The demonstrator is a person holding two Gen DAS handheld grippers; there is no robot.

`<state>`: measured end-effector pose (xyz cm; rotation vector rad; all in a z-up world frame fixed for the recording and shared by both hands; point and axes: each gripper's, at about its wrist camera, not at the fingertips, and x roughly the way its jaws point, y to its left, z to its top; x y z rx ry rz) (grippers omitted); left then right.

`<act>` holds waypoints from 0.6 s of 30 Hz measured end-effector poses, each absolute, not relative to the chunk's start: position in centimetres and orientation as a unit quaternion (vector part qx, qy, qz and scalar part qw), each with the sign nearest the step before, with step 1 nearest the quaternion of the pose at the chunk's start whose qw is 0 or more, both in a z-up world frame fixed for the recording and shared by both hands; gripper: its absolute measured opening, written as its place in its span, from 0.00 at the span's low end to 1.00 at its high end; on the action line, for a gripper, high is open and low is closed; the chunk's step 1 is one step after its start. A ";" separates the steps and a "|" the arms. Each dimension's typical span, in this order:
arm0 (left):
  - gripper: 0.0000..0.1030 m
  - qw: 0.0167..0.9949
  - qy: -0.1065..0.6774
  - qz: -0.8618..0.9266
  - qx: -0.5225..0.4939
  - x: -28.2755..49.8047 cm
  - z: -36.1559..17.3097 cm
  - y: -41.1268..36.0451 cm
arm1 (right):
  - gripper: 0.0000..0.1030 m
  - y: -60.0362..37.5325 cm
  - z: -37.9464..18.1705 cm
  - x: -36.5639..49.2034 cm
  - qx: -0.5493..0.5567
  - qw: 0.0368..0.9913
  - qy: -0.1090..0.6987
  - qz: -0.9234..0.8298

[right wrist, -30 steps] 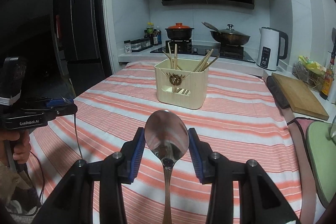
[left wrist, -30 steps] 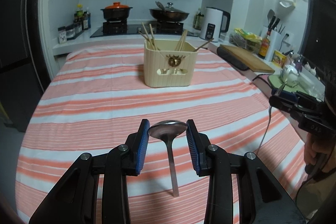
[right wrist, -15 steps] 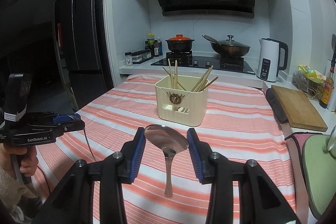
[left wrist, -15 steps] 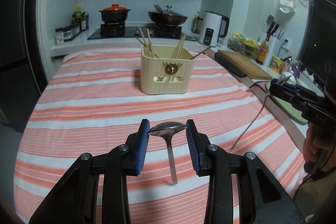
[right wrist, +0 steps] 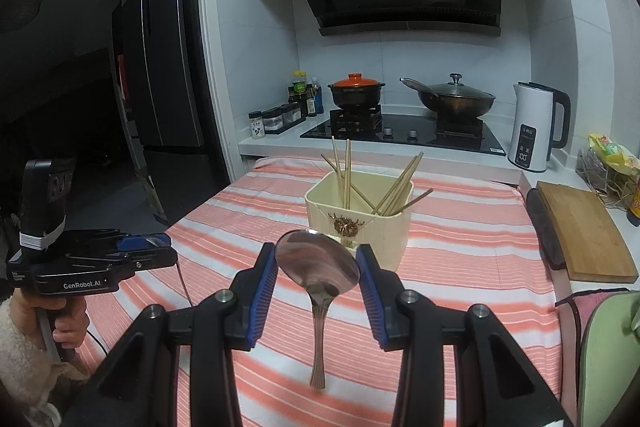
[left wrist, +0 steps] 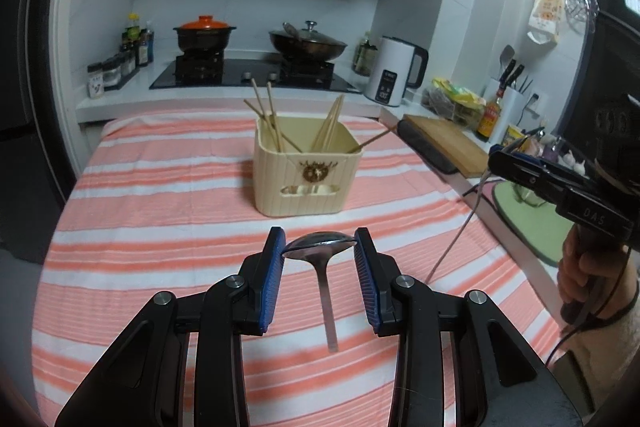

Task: Organize utensils
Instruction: 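Carry the left tool's spoon over the cream box while the right tool carries its spoon, then lower both spoons into the box and open both tools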

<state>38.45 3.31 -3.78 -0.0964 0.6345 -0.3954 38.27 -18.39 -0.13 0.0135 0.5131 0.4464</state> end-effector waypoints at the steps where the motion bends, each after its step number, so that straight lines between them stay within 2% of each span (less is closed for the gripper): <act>1: 0.34 0.930 0.307 -0.196 -0.052 39.1 -2.9 3.4 | 0.40 -18.4 0.4 39.0 0.008 0.943 0.250 0.220; 10: 0.34 0.954 0.235 -0.178 -0.057 48.1 6.4 2.6 | 0.40 -17.7 6.8 48.1 0.017 0.953 0.213 0.215; 14: 0.34 0.965 0.212 -0.148 -0.052 52.7 6.6 1.7 | 0.40 -16.9 8.0 52.2 0.012 0.963 0.180 0.201; 18: 0.34 0.967 0.218 -0.122 -0.057 56.9 4.1 1.1 | 0.40 -16.4 6.5 55.6 0.020 0.965 0.175 0.196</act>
